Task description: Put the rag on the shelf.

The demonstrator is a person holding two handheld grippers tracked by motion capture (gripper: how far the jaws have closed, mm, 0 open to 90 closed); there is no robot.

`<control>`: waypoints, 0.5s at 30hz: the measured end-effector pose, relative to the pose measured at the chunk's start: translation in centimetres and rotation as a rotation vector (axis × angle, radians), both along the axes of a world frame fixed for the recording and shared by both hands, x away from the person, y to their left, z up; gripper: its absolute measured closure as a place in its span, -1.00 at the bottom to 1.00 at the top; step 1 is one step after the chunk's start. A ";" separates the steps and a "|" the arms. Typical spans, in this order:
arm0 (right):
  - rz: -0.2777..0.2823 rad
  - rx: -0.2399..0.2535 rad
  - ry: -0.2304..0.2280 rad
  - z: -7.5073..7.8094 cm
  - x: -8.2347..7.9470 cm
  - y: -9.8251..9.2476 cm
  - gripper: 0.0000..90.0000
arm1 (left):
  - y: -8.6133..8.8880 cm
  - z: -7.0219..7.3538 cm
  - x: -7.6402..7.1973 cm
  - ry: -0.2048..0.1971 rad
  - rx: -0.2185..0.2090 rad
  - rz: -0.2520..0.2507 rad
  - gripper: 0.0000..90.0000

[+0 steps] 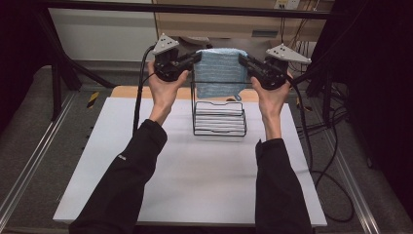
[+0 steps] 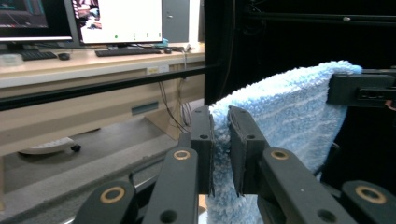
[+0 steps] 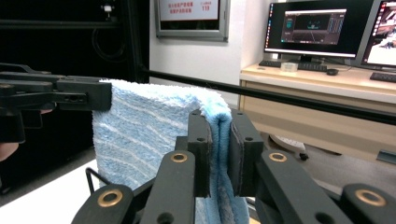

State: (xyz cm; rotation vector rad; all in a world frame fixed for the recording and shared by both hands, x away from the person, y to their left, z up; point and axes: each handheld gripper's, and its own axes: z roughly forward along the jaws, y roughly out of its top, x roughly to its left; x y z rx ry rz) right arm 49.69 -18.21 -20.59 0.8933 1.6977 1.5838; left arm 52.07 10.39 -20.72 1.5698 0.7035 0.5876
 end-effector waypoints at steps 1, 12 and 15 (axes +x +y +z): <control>0.000 -0.001 0.005 -0.2 0.0 0.0 0.80 | 0.1 -0.2 -0.1 -0.002 0.009 -0.001 0.78; 0.037 -0.040 0.026 -1.4 -1.6 -0.8 0.79 | 0.3 -1.4 -1.7 -0.001 0.040 -0.071 0.78; 0.051 -0.044 0.031 -1.5 -2.1 -1.0 0.79 | 0.4 -1.3 -2.2 -0.009 0.056 -0.082 0.78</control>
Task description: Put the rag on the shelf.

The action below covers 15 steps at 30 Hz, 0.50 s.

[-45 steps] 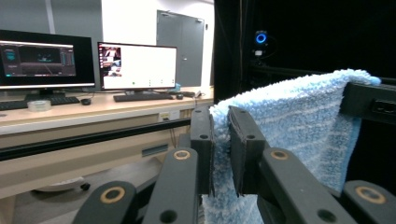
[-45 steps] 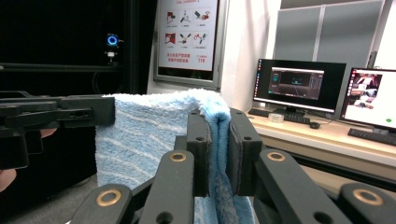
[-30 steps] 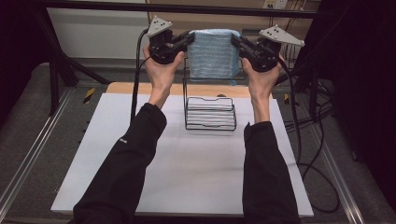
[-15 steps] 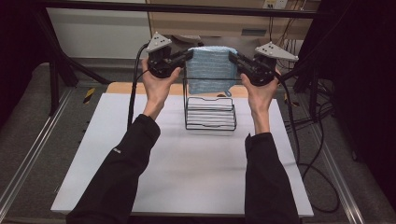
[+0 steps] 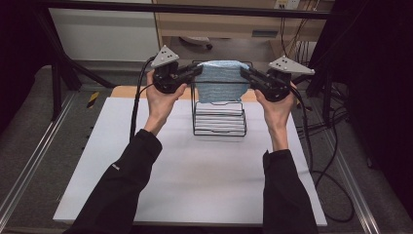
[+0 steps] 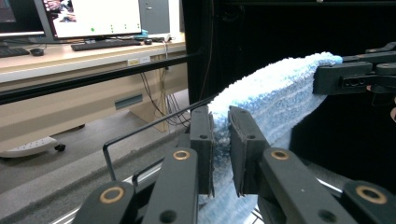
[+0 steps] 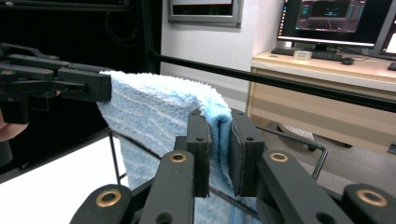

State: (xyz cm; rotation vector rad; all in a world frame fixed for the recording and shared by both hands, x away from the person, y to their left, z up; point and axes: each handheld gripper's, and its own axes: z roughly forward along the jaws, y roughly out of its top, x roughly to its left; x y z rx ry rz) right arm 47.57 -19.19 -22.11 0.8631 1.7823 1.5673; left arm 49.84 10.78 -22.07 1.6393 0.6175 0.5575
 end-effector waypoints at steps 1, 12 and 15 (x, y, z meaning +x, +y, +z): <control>0.007 -0.005 0.001 0.0 -0.2 0.0 0.78 | 0.0 0.0 -0.2 -0.004 0.004 -0.003 0.78; 0.044 -0.057 0.041 -1.2 -1.4 -0.3 0.77 | 0.1 -1.5 -1.8 0.020 0.075 -0.042 0.74; 0.052 -0.081 0.052 -1.7 -1.5 -0.2 0.78 | 0.1 -2.0 -2.0 0.032 0.091 -0.045 0.72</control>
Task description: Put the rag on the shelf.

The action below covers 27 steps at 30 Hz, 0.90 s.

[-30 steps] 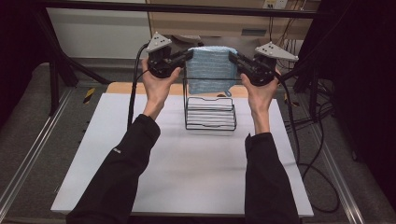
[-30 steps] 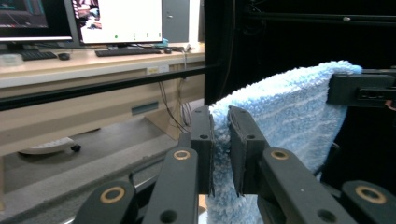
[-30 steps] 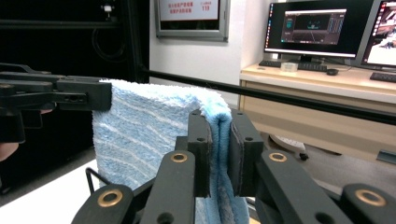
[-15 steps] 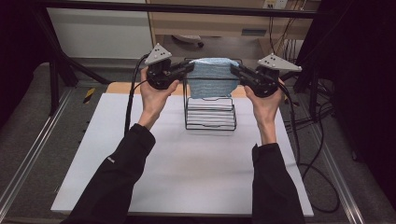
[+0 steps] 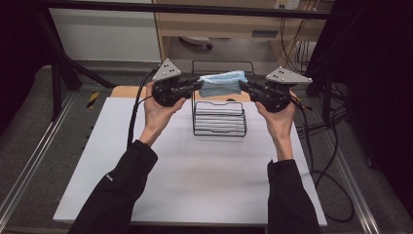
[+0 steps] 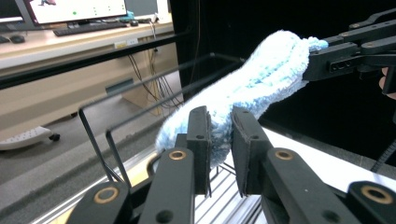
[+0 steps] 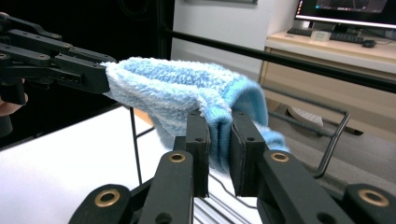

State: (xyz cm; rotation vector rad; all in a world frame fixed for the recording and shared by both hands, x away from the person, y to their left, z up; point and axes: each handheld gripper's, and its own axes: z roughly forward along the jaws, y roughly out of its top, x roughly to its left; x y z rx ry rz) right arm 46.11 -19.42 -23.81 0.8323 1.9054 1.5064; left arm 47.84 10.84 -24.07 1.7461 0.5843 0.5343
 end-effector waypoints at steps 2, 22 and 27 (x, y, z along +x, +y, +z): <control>0.004 -0.002 0.007 -0.3 0.0 0.0 0.78 | -0.1 -0.2 -0.1 0.018 0.007 0.002 0.70; 0.021 -0.018 -0.012 -1.8 -0.3 -0.1 0.76 | -0.5 2.5 0.8 0.183 -0.046 0.015 0.75; 0.018 -0.023 -0.012 -1.9 -0.4 -0.1 0.66 | -1.0 1.2 0.4 0.196 -0.003 -0.021 0.83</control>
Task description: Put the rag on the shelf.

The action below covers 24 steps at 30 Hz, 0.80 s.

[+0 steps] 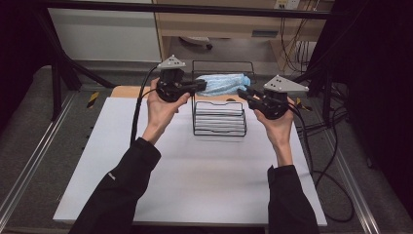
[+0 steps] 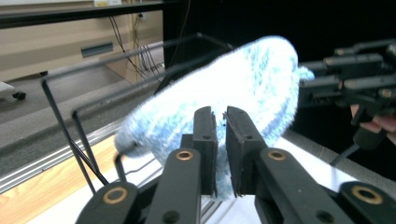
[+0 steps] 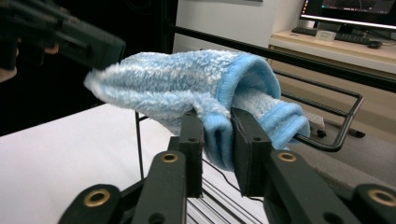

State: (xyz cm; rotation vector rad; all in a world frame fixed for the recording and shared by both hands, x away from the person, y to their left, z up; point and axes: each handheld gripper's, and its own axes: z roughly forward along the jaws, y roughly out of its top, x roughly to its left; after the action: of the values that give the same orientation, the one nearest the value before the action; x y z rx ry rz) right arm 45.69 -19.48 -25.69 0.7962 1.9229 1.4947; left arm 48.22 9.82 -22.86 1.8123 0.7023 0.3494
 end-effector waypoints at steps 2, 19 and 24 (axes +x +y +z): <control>-0.001 0.007 0.005 0.0 -0.1 0.1 0.55 | 0.0 -0.5 -0.1 0.004 0.013 -0.004 0.87; 0.030 0.035 0.026 2.8 -0.9 1.6 0.52 | -0.5 -2.1 -0.1 -0.032 0.097 0.013 0.99; 0.015 -0.017 0.104 1.4 -0.5 1.7 0.88 | -0.3 -2.5 0.0 -0.033 0.113 0.013 0.99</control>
State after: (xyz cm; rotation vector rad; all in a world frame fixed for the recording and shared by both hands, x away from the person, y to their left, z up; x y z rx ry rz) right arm 45.23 -17.81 -24.29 0.8699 2.0188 1.4697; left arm 48.18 9.47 -25.32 1.9050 0.6835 0.4338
